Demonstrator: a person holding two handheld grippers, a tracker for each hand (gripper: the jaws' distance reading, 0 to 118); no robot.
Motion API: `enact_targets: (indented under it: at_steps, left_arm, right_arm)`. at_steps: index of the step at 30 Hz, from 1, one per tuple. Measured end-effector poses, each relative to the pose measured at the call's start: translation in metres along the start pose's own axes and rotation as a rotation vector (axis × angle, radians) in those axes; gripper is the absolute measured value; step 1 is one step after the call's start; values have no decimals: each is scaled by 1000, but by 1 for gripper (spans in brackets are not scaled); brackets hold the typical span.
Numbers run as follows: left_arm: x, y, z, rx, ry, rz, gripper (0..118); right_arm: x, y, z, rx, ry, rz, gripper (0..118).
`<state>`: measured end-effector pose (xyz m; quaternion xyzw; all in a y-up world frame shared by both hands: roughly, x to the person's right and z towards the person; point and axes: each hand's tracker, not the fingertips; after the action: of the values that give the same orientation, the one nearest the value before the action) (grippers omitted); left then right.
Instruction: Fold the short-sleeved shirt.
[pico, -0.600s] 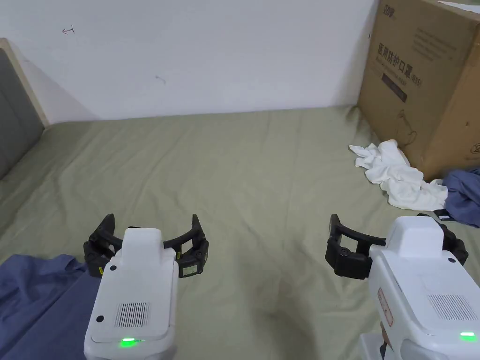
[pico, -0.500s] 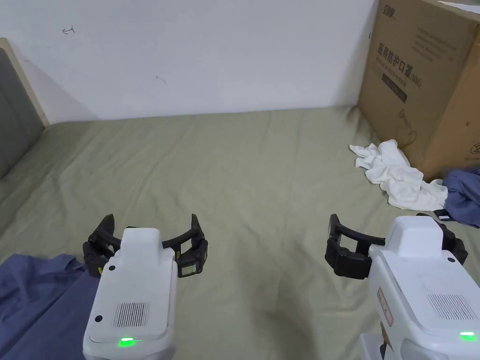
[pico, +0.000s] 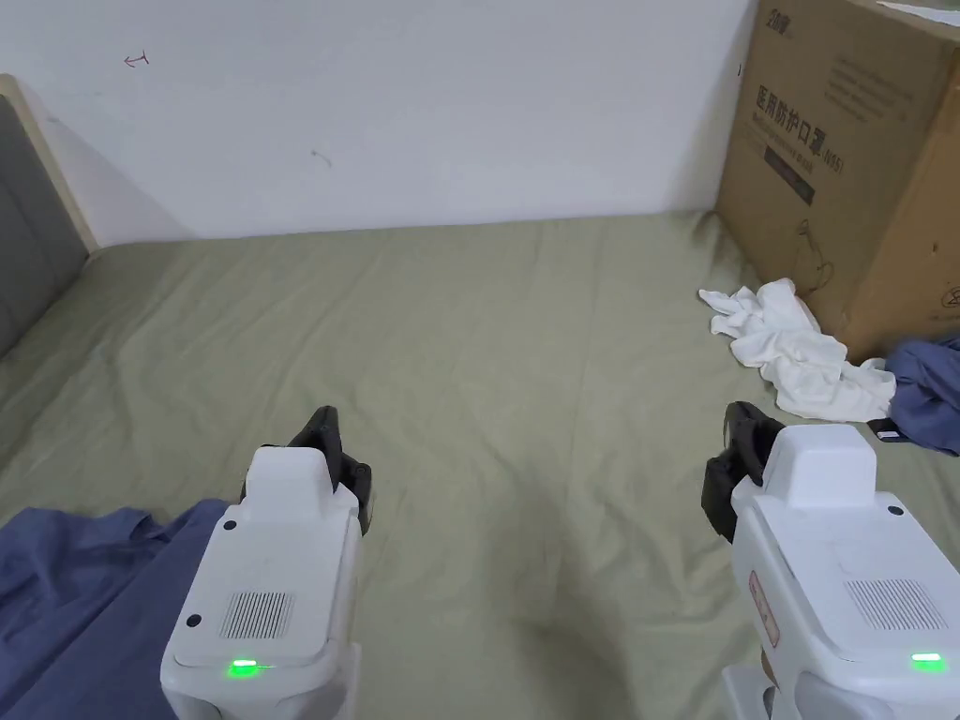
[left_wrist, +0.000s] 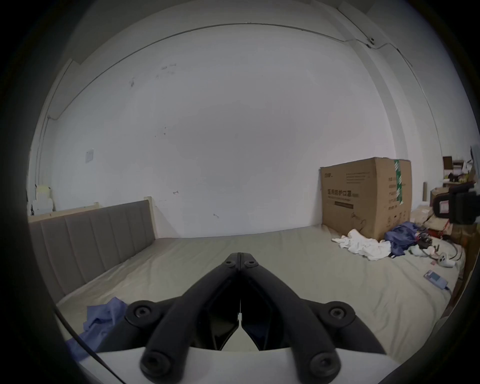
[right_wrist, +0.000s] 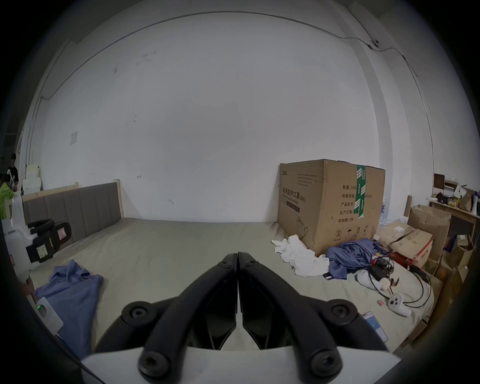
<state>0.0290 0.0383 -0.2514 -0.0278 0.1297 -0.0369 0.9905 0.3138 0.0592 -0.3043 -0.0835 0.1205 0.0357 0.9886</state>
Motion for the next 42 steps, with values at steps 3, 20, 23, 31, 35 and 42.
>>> enact_targets:
  at_steps: [3, 20, 23, 31, 35, 42]
  left_arm:
    - [2, 0, 1, -3, 5, 5, 0]
    - [-73, -1, 25, -16, 172, 4, 0]
    - [-104, -3, 39, -27, 253, 11, 0]
    - [-193, -9, 93, -70, 486, 7, 0]
    - [-226, -11, 122, -80, 565, -4, 0]
    - [-259, -13, 153, -99, 646, 12, 0]
  right_arm:
    - [-2, 2, -2, 8, -9, -1, 0]
    - [-55, 13, -25, 30, 152, 6, 0]
    - [-87, 15, -32, 38, 237, 15, 0]
    - [-185, 18, -37, 44, 451, 10, 0]
    - [-226, 16, -32, 34, 537, 0, 0]
    - [-269, 13, -21, 27, 644, 20, 0]
